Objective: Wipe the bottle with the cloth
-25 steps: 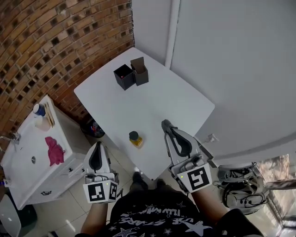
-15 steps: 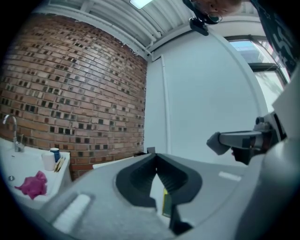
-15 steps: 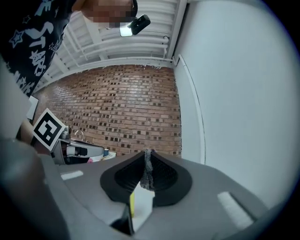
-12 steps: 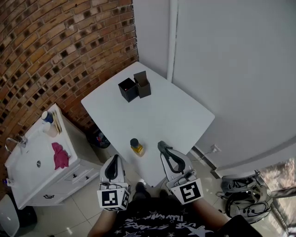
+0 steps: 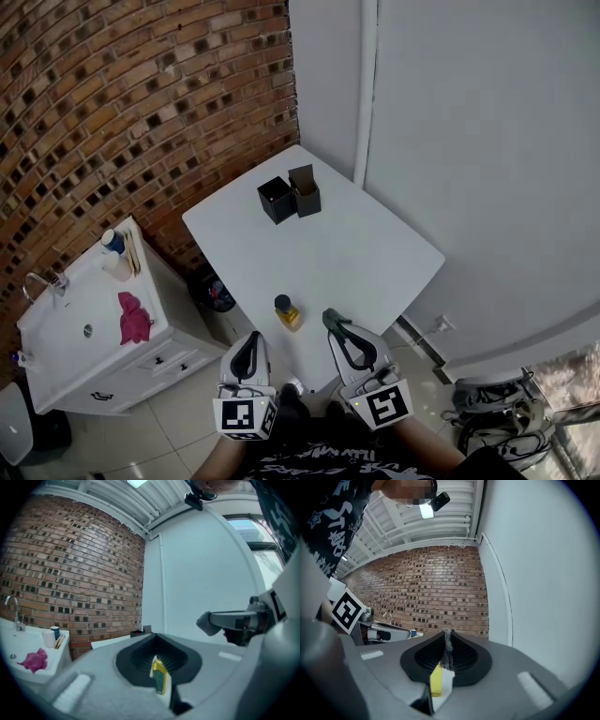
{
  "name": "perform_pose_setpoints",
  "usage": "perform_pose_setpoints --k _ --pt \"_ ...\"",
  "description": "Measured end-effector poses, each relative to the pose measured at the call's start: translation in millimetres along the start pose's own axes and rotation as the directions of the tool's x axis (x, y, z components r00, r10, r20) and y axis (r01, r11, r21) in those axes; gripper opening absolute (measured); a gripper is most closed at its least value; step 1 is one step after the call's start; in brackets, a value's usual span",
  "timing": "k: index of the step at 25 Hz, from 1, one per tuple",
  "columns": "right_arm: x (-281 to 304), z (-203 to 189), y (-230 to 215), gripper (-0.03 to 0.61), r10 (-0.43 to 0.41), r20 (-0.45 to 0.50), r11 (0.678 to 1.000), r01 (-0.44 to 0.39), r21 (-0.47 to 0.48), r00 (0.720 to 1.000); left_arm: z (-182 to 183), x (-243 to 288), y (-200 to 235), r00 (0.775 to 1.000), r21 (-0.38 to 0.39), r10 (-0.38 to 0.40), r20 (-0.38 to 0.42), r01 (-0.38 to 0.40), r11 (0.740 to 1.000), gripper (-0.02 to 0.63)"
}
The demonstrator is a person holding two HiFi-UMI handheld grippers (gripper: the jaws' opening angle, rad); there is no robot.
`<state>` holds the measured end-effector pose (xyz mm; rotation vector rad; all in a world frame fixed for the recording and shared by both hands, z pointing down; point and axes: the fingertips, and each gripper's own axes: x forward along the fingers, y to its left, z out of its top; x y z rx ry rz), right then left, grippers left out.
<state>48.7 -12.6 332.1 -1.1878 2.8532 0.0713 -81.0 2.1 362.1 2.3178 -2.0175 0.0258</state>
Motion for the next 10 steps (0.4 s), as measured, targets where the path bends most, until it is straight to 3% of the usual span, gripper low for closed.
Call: perform_pose_setpoints --k 5,10 --pt "-1.8 -0.1 -0.5 0.04 0.022 -0.004 1.0 -0.022 -0.016 1.0 13.0 -2.5 -8.1 0.999 -0.001 -0.027 0.023 0.027 1.0 0.003" --pt "-9.7 2.0 2.8 0.04 0.037 -0.012 0.999 -0.037 -0.03 0.999 3.5 -8.3 -9.0 1.0 0.005 -0.016 0.016 0.016 1.0 0.003"
